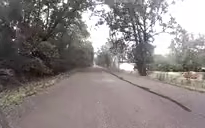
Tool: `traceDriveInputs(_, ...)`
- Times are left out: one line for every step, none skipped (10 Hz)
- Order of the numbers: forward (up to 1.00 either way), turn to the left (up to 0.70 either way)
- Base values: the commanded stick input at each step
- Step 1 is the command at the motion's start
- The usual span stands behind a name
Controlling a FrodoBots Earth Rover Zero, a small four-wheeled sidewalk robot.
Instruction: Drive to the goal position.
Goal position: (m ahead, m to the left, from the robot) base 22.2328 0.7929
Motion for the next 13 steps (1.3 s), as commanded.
traceDriveInputs(0.7, 0.0)
traceDriveInputs(0.7, 0.0)
traceDriveInputs(0.7, 0.0)
traceDriveInputs(0.7, 0.0)
traceDriveInputs(0.7, 0.0)
traceDriveInputs(0.7, 0.01)
traceDriveInputs(0.7, 0.09)
traceDriveInputs(0.7, 0.35)
traceDriveInputs(0.7, 0.18)
traceDriveInputs(0.7, 0.02)
traceDriveInputs(0.7, 0.01)
traceDriveInputs(0.7, 0.0)
traceDriveInputs(0.7, 0.0)
